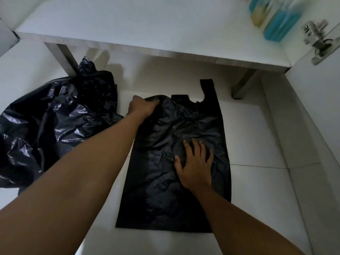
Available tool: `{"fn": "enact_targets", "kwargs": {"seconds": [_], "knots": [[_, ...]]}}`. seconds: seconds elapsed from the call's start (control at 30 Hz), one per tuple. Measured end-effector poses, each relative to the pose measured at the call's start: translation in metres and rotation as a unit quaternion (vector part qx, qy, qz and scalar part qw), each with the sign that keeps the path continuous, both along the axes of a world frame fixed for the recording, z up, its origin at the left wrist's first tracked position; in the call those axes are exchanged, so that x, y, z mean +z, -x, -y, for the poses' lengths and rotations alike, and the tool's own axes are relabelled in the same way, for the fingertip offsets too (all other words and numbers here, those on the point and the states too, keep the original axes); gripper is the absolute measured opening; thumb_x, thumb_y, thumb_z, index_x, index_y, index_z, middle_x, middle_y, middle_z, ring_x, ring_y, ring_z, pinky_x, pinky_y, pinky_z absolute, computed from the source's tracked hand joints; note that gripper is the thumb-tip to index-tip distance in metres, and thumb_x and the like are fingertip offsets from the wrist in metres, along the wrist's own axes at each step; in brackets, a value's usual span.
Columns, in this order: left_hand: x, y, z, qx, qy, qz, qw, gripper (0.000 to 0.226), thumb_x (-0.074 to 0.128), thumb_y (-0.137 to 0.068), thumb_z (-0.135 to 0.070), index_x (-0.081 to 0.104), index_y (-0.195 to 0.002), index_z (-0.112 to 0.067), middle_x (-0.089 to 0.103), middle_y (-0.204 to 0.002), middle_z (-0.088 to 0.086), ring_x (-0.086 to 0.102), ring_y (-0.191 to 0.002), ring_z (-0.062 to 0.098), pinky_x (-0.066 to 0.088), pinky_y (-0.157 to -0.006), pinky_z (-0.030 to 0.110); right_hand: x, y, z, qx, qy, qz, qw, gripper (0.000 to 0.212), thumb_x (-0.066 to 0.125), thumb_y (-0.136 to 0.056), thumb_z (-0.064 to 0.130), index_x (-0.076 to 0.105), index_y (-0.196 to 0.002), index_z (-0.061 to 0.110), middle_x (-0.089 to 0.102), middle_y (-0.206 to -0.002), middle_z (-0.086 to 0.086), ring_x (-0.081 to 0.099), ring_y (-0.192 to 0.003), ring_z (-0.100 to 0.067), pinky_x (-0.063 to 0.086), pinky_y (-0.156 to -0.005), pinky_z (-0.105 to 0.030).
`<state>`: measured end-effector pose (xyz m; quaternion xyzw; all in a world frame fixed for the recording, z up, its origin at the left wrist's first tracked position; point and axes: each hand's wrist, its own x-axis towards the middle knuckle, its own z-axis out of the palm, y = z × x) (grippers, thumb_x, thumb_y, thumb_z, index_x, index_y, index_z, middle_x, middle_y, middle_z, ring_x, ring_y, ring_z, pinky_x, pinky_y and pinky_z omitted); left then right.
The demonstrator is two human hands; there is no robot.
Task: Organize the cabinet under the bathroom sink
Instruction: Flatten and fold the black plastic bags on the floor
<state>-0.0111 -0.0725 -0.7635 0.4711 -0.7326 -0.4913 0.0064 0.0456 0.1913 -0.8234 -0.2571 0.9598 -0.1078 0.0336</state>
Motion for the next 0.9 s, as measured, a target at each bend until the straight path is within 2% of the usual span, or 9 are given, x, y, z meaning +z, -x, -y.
{"fn": "enact_targets", "kwargs": {"seconds": [0.1,0.2,0.23,0.3,0.43,0.63,0.73,0.83,0.9], "knots": [[0.005,0.023,0.014,0.079,-0.151,-0.037,0.985,0.092,0.084,-0.07,-0.053,0.051,-0.137,0.001,0.063,-0.13,0.014,0.066,-0.105,0.029,0.058,-0.089,0.035,0.001,0.001,0.0,0.0,0.0,0.005,1.0,0.064,0.032,-0.095,0.061,0.033,-0.149,0.028,0.028,-0.157,-0.003,0.017,-0.147,-0.025,0.004,-0.119,-0.058],[0.01,0.032,0.013,0.031,-0.196,-0.045,0.979,0.046,0.079,-0.085,-0.033,0.063,-0.113,-0.001,0.069,-0.1,0.008,0.067,-0.076,0.018,0.055,-0.052,0.021,0.002,0.001,0.0,0.0,-0.005,0.009,1.0,0.065,0.03,-0.095,0.062,0.032,-0.15,0.027,0.027,-0.158,-0.004,0.015,-0.148,-0.025,0.004,-0.119,-0.058],[0.014,0.033,0.014,0.026,-0.196,-0.047,0.979,0.036,0.077,-0.087,-0.029,0.064,-0.107,-0.002,0.068,-0.093,0.008,0.065,-0.072,0.017,0.052,-0.046,0.02,0.002,0.001,0.0,0.0,-0.004,0.008,1.0,0.065,0.031,-0.096,0.062,0.033,-0.15,0.027,0.027,-0.158,-0.004,0.016,-0.148,-0.025,0.005,-0.119,-0.058],[0.018,0.037,0.021,0.042,-0.208,-0.079,0.974,0.036,0.076,-0.087,-0.028,0.065,-0.109,-0.002,0.069,-0.097,0.011,0.067,-0.078,0.022,0.056,-0.053,0.026,0.001,0.001,0.0,0.0,0.0,0.006,1.0,0.064,0.032,-0.096,0.061,0.033,-0.15,0.027,0.028,-0.157,-0.004,0.016,-0.148,-0.025,0.006,-0.119,-0.059],[0.022,0.044,0.041,0.081,-0.217,-0.194,0.953,0.026,0.07,-0.09,-0.012,0.066,-0.114,-0.003,0.068,-0.11,0.015,0.067,-0.101,0.031,0.062,-0.081,0.039,-0.002,0.001,-0.002,-0.005,0.009,0.016,1.0,0.065,0.03,-0.096,0.063,0.032,-0.151,0.027,0.026,-0.159,-0.003,0.013,-0.149,-0.024,0.005,-0.119,-0.058],[0.031,0.057,0.059,0.077,-0.2,-0.284,0.934,0.042,0.059,-0.09,0.011,0.052,-0.121,-0.016,0.064,-0.116,0.004,0.065,-0.099,0.018,0.06,-0.076,0.027,-0.002,0.002,0.0,-0.006,0.006,0.015,1.0,0.065,0.03,-0.096,0.063,0.032,-0.151,0.028,0.026,-0.159,-0.002,0.012,-0.149,-0.023,0.002,-0.12,-0.056],[0.034,0.056,0.073,0.071,-0.199,-0.312,0.926,0.047,0.059,-0.093,0.007,0.049,-0.13,-0.021,0.062,-0.129,-0.005,0.065,-0.106,0.013,0.058,-0.085,0.031,-0.002,0.002,-0.001,-0.008,0.001,0.018,1.0,0.065,0.029,-0.096,0.063,0.032,-0.151,0.029,0.025,-0.159,-0.002,0.011,-0.149,-0.022,0.002,-0.12,-0.056],[0.027,0.045,0.083,0.017,-0.073,-0.258,0.963,0.062,0.068,-0.091,-0.001,0.045,-0.143,-0.025,0.046,-0.148,-0.001,0.051,-0.13,0.018,0.049,-0.103,0.036,-0.003,0.001,-0.001,-0.008,0.006,0.011,1.0,0.064,0.03,-0.096,0.063,0.034,-0.149,0.028,0.028,-0.158,-0.003,0.015,-0.148,-0.023,0.004,-0.12,-0.056],[0.023,0.03,0.077,-0.038,0.032,-0.22,0.974,0.068,0.071,-0.09,-0.009,0.04,-0.149,-0.022,0.039,-0.154,0.003,0.042,-0.137,0.022,0.04,-0.112,0.036,-0.003,0.001,0.0,-0.009,0.013,0.007,1.0,0.063,0.032,-0.095,0.062,0.036,-0.148,0.028,0.03,-0.156,-0.004,0.018,-0.147,-0.024,0.005,-0.119,-0.057]]}}
